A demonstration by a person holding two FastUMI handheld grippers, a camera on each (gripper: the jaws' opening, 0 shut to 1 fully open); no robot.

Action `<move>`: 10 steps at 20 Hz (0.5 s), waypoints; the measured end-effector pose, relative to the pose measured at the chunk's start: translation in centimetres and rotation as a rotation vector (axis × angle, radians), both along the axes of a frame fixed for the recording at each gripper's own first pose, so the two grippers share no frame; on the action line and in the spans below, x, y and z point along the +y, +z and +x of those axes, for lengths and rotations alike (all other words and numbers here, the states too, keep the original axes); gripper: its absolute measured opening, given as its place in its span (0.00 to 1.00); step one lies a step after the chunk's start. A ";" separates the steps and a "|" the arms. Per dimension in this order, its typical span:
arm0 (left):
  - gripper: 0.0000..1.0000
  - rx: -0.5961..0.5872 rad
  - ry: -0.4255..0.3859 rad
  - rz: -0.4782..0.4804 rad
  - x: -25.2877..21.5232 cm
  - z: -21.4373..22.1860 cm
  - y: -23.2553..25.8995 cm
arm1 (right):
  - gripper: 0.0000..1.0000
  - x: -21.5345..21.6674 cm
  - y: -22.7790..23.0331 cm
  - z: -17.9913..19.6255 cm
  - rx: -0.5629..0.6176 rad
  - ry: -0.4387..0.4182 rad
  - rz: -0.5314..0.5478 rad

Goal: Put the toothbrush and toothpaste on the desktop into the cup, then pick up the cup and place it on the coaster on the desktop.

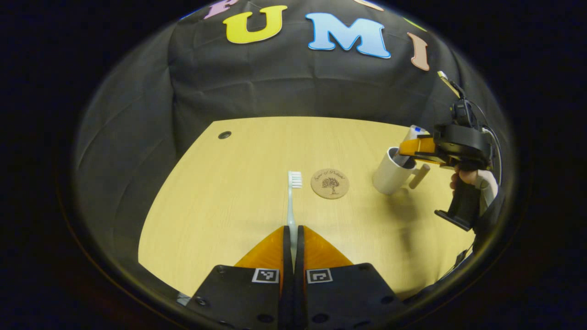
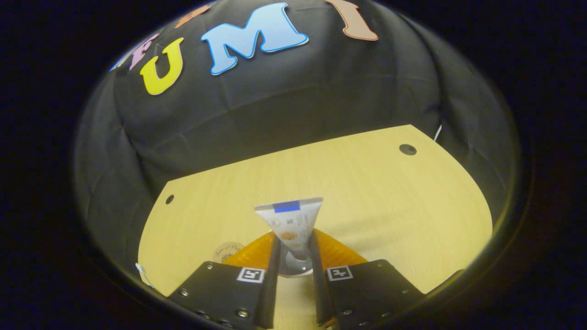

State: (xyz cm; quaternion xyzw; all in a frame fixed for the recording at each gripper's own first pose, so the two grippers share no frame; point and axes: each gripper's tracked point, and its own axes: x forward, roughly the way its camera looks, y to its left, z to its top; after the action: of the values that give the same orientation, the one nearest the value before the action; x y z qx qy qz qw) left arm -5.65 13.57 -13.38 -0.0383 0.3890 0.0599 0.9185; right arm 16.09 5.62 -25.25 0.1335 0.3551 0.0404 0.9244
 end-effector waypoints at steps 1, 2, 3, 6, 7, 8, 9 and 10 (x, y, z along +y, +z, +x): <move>0.08 -0.003 0.000 -0.003 0.1 -0.2 0.1 | 0.41 0.1 0.2 -0.2 -0.006 0.002 0.001; 0.07 -0.005 -0.001 -0.006 0.3 -0.1 -0.3 | 0.49 -0.1 0.5 -0.2 -0.015 -0.001 -0.005; 0.08 -0.009 -0.002 -0.007 0.4 0.0 -0.5 | 0.49 -0.3 1.0 -0.4 -0.022 -0.004 -0.007; 0.07 -0.027 -0.012 -0.009 0.8 1.0 -1.4 | 0.52 -0.3 2.4 -0.9 -0.040 -0.006 0.009; 0.08 -0.032 -0.018 -0.010 0.8 1.4 -1.6 | 0.52 -0.4 2.9 -1.2 -0.048 -0.007 0.014; 0.08 -0.039 -0.024 -0.011 0.7 1.8 -2.1 | 0.52 -0.5 3.5 -1.4 -0.059 -0.007 0.021; 0.08 -0.044 -0.028 -0.013 0.6 2.2 -2.6 | 0.52 -0.7 4.0 -1.6 -0.070 -0.008 0.026; 0.08 -0.050 -0.035 -0.016 0.4 2.8 -3.2 | 0.52 -0.8 4.4 -1.8 -0.075 -0.007 0.032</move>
State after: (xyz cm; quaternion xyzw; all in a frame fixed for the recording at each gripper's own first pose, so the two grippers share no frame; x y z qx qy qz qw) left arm -2.85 13.95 -16.56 -0.0404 0.3669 0.0398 0.9285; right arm 14.31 4.82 -20.83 0.1479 0.3190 0.0479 0.9349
